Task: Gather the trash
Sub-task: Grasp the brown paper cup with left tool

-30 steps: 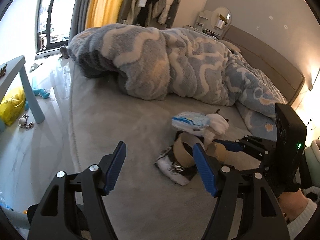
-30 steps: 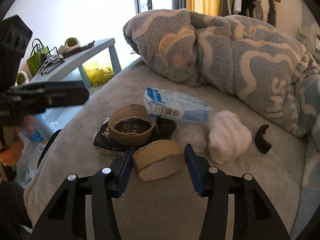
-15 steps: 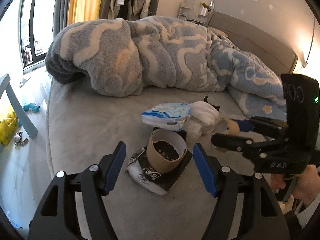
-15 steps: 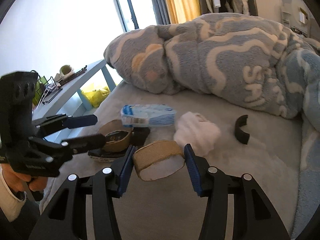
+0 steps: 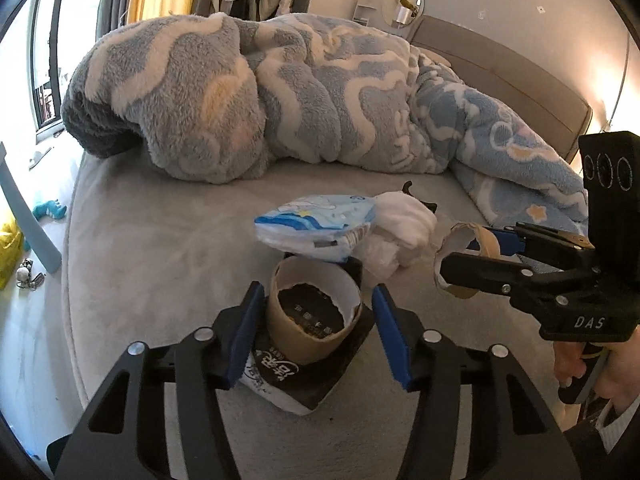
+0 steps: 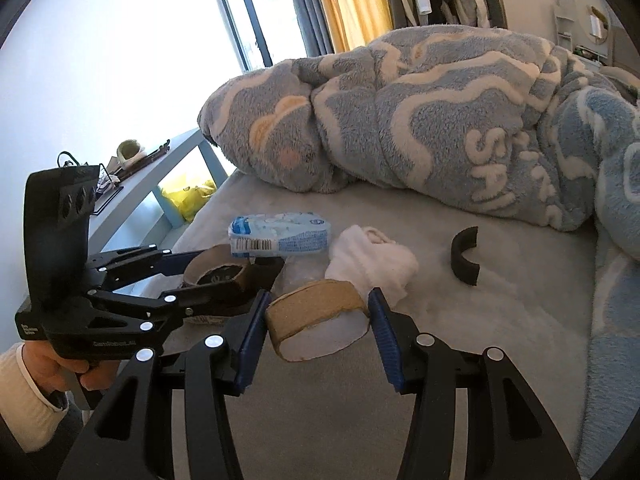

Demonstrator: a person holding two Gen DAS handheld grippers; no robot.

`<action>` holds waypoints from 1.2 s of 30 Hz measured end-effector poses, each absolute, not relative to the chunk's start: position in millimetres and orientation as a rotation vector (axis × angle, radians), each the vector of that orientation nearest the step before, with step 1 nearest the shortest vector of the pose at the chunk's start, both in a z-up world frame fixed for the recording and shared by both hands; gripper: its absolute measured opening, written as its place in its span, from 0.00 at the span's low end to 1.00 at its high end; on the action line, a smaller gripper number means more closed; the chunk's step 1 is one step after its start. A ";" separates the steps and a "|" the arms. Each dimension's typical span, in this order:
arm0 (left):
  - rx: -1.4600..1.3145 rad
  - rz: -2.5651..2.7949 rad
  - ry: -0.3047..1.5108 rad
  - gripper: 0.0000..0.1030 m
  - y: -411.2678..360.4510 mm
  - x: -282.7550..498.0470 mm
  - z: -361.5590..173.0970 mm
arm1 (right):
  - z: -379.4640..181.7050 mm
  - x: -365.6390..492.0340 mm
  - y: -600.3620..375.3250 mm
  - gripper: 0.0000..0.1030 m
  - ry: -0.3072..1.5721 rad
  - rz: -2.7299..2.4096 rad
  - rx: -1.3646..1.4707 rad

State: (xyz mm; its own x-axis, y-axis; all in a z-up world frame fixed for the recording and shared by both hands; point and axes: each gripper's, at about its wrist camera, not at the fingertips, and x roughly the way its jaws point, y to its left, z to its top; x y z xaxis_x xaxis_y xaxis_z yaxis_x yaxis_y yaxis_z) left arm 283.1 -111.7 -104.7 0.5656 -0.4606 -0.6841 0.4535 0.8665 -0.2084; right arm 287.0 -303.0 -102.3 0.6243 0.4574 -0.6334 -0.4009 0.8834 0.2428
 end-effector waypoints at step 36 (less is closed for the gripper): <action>-0.090 -0.412 0.758 0.45 -44.5 232.8 -70.0 | -58.9 250.2 -248.3 0.49 0.713 0.485 0.108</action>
State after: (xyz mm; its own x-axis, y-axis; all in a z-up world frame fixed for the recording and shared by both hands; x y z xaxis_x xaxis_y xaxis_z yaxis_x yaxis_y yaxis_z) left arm 232.8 -44.5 -70.0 0.6503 -0.3943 -0.6494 0.3305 0.9164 -0.2256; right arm 250.2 -248.3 -58.9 0.6509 0.4623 -0.6022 -0.3903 0.8841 0.2569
